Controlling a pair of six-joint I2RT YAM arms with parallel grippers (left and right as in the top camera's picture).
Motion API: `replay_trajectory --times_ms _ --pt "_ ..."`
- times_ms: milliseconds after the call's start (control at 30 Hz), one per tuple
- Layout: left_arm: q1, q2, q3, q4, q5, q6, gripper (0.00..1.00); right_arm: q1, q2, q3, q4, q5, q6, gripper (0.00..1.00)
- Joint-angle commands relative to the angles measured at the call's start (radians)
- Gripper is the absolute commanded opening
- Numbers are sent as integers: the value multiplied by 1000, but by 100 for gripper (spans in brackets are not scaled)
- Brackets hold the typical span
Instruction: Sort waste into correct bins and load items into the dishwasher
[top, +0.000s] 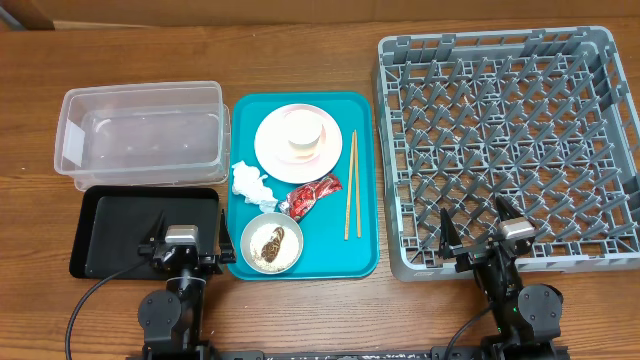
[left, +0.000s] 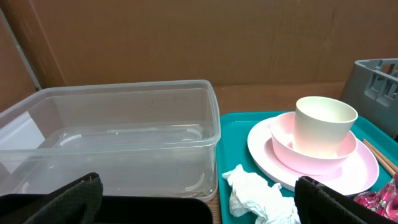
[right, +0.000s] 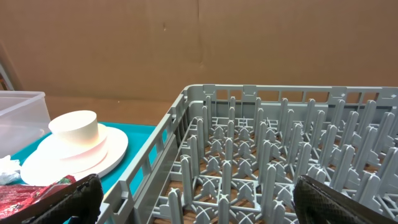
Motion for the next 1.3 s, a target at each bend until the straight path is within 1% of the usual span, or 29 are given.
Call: replay_trajectory --times_ms 0,833,867,967,1000,1167,1267 --pt "0 -10 -5 0 11 12 100 5 -12 -11 5 2 2 100" --pt "0 -10 -5 0 10 12 100 5 -12 -11 5 2 2 100" --pt "0 -10 -5 5 -2 28 100 5 -12 -11 5 2 2 100" --pt "0 -10 -5 36 -113 138 100 5 -12 -11 5 2 2 100" --pt "0 -10 -5 39 -126 153 100 5 -12 -11 5 2 2 100" --pt "0 -10 -5 24 -111 153 100 5 -12 -11 5 2 2 100" --pt "0 -10 -5 113 -67 158 100 5 -12 -11 5 2 2 100"
